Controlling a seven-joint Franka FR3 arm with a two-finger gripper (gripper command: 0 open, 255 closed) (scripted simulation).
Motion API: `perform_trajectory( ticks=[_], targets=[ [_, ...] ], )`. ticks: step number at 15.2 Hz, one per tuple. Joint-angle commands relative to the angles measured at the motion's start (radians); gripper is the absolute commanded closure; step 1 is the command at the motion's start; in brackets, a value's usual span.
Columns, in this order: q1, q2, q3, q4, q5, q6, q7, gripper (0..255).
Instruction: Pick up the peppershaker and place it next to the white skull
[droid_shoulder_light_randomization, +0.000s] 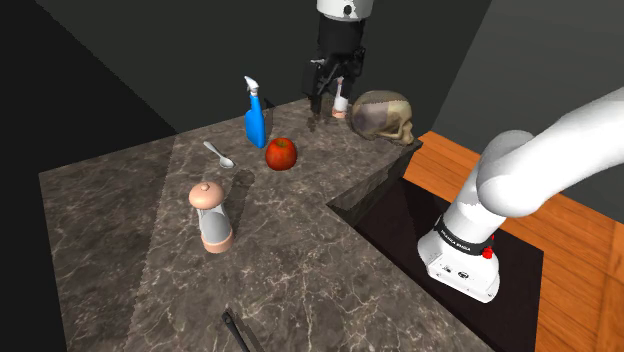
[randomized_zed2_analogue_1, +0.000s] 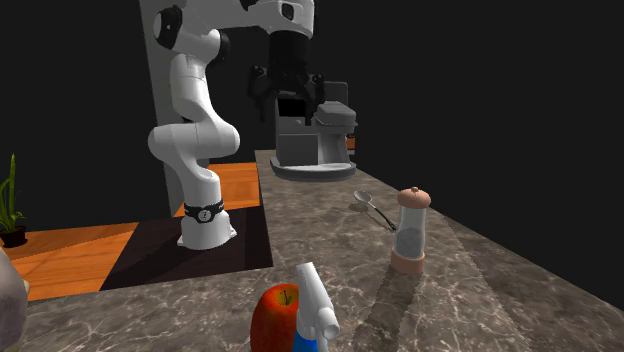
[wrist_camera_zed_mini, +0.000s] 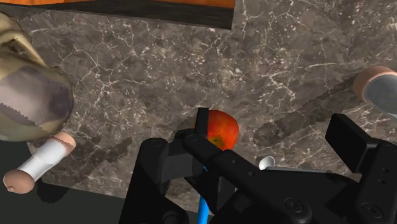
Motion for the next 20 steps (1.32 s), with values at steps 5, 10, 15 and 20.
perform_trajectory(
  ticks=[5, 10, 15, 20],
  targets=[
    [0.001, 0.18, 0.143, 0.093, -0.037, 0.076, 0.161, 0],
    [0.001, 0.367, 0.257, 0.204, -0.129, 0.115, 0.316, 0],
    [0.037, 0.594, 0.339, 0.352, -0.283, 0.114, 0.49, 0],
    [0.148, 0.839, 0.351, 0.544, -0.451, 0.064, 0.641, 0]
  ],
)
